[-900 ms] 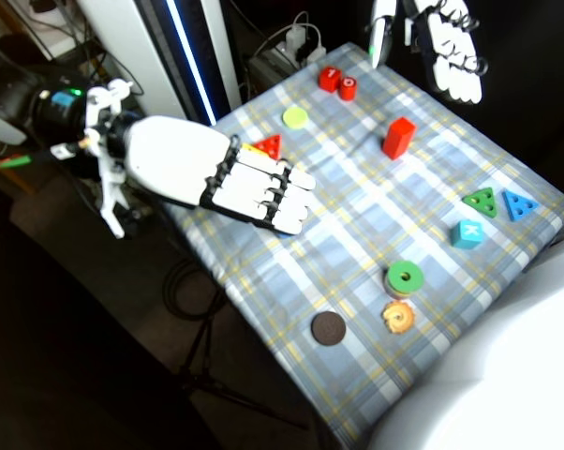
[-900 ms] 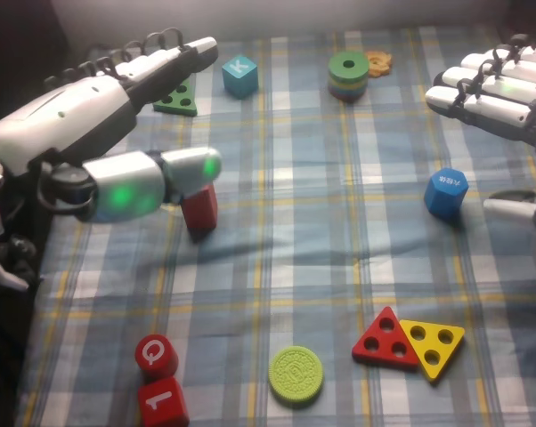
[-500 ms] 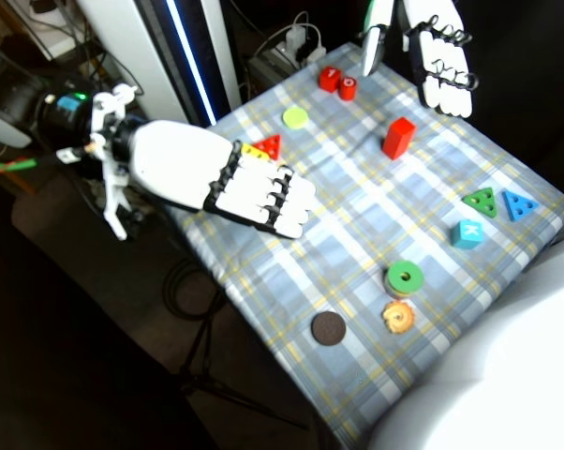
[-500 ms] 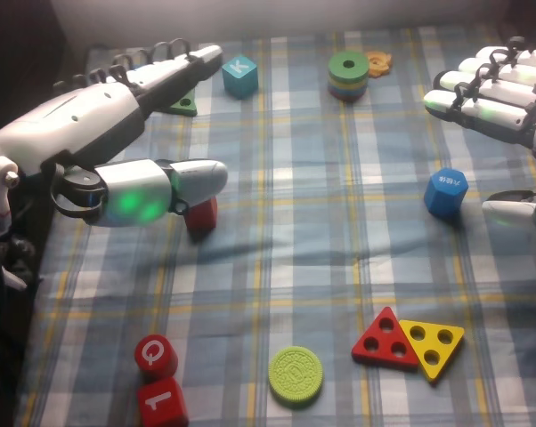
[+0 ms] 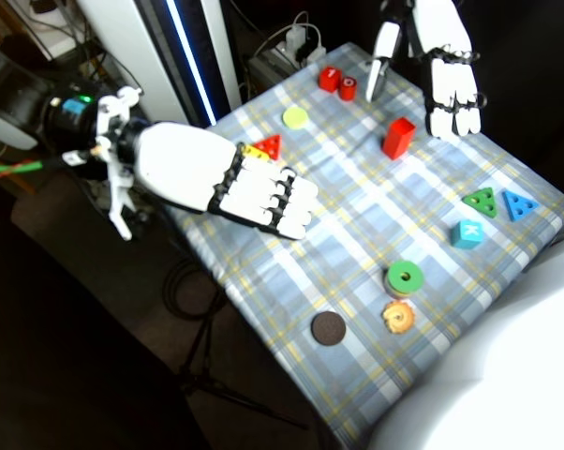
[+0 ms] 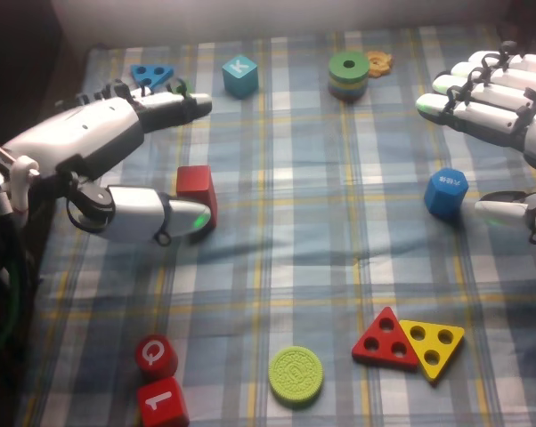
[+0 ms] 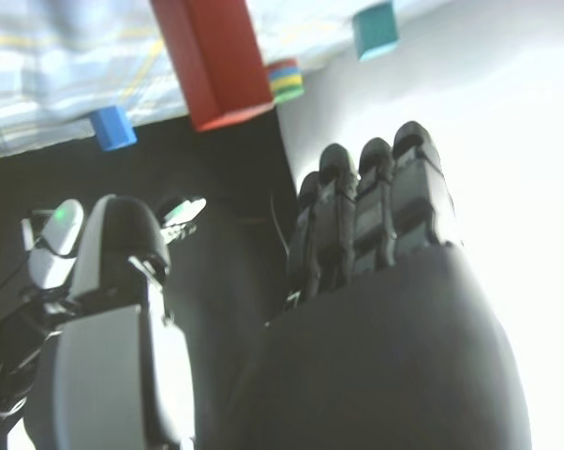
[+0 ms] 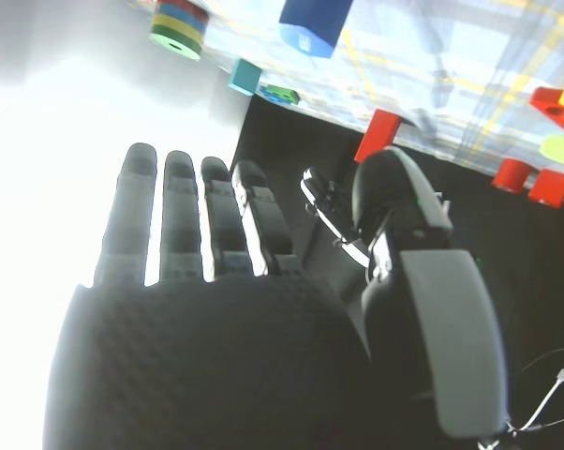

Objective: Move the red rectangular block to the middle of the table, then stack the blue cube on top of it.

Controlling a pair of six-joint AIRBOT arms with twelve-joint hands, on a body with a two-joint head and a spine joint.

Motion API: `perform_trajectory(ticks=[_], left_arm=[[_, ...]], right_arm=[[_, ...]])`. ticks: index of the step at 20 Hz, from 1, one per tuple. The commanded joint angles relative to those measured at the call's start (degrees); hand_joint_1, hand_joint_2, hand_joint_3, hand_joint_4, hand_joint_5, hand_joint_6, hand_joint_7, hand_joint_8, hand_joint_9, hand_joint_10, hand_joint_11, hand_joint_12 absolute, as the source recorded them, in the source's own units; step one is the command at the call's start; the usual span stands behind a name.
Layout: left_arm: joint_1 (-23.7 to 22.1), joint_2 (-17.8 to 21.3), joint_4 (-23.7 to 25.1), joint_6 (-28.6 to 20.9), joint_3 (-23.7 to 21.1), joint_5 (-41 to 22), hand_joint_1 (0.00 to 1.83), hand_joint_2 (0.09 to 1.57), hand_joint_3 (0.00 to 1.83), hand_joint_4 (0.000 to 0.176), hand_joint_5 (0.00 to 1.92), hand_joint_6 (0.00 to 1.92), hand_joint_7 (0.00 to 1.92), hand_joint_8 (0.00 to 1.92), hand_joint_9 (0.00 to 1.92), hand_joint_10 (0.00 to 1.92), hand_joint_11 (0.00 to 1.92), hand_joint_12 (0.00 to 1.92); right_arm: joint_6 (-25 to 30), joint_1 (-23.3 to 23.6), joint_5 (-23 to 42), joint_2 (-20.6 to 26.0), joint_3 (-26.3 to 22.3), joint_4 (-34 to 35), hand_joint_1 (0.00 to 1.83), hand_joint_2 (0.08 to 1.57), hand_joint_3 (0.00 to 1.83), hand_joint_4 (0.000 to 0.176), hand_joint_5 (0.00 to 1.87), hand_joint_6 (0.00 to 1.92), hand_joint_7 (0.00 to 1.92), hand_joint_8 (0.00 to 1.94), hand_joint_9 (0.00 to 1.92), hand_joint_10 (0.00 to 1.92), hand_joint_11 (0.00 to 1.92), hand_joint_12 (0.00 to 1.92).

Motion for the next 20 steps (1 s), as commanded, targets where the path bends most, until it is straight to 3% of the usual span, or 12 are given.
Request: perform_trajectory(ticks=[1,5,8,13,15,16,17,18,19,20], left_arm=[[-0.8,-0.7,-0.4,1.7,0.5,-4.8,0.97,1.01,0.00,0.000,0.31,0.02,0.36,0.02,0.19,0.04,0.00,0.00],[-1.0,-2.3,-4.2,6.9,1.7,-3.5,0.96,1.04,0.01,0.000,0.36,0.02,0.43,0.02,0.27,0.04,0.05,0.03],[-1.2,-3.1,-5.0,7.0,2.7,-2.8,0.95,1.05,0.00,0.000,0.41,0.01,0.49,0.01,0.34,0.02,0.00,0.43],[-1.4,-3.8,-5.2,7.1,3.1,-2.7,0.97,1.07,0.00,0.000,0.58,0.05,0.65,0.04,0.48,0.06,0.00,0.67],[-1.5,-3.9,-5.2,7.1,3.2,-2.6,1.02,1.05,0.00,0.000,0.78,0.05,0.89,0.11,0.62,0.26,0.00,1.23],[-1.6,-4.0,-5.2,7.1,3.3,-2.6,1.01,1.07,0.00,0.000,0.83,0.04,0.93,0.13,0.56,0.52,0.00,1.40],[-1.7,-4.1,-5.2,7.1,3.4,-2.5,1.04,1.13,0.01,0.000,0.88,0.89,1.01,0.20,0.54,0.72,0.00,1.51],[-1.8,-4.2,-5.2,7.1,3.5,-2.4,1.18,1.12,0.01,0.000,0.91,1.00,1.02,0.85,0.62,0.77,0.00,1.54],[-2.0,-4.4,-5.2,7.1,3.7,-2.3,1.20,1.12,0.00,0.020,0.92,1.04,1.01,0.95,0.65,0.75,0.00,1.45],[-2.2,-4.5,-5.2,7.1,4.0,-2.2,1.21,1.12,0.00,0.000,0.91,1.03,1.02,1.00,0.70,0.74,0.00,1.45]], right_arm=[[-0.2,0.7,6.5,-0.2,0.3,0.3,0.31,1.34,0.01,0.000,0.00,0.00,0.00,0.00,0.00,0.00,0.00,0.00],[-0.2,0.5,6.5,-0.3,0.3,0.4,0.32,1.34,0.00,0.000,0.00,0.00,0.00,0.00,0.00,0.00,0.00,0.00],[-0.2,0.3,6.5,-0.3,0.3,0.6,0.23,1.35,0.01,0.000,0.00,0.00,0.00,0.00,0.00,0.00,0.00,0.00],[-0.2,0.2,6.5,-0.5,0.4,0.8,0.24,1.36,0.00,0.000,0.00,0.00,0.00,0.00,0.00,0.00,0.00,0.00],[-0.2,0.2,6.5,-0.5,0.4,0.9,0.22,1.37,0.00,0.000,0.00,0.00,0.00,0.00,0.00,0.00,0.00,0.00],[-0.2,0.2,6.5,-0.5,0.4,0.9,0.22,1.37,0.00,0.000,0.00,0.00,0.00,0.00,0.00,0.00,0.00,0.00],[-0.2,0.1,6.5,-0.5,0.4,1.0,0.27,1.36,0.00,0.000,0.00,0.00,0.00,0.00,0.00,0.00,0.00,0.00],[-0.2,0.1,6.5,-0.6,0.4,1.0,0.27,1.36,0.00,0.000,0.00,0.00,0.00,0.00,0.00,0.00,0.00,0.00],[-0.2,0.1,6.5,-0.6,0.4,1.1,0.28,1.36,0.00,0.000,0.00,0.00,0.00,0.00,0.00,0.00,0.00,0.00],[-0.2,0.0,6.5,-0.6,0.4,1.1,0.29,1.36,0.00,0.000,0.00,0.00,0.00,0.00,0.00,0.00,0.00,0.00]])
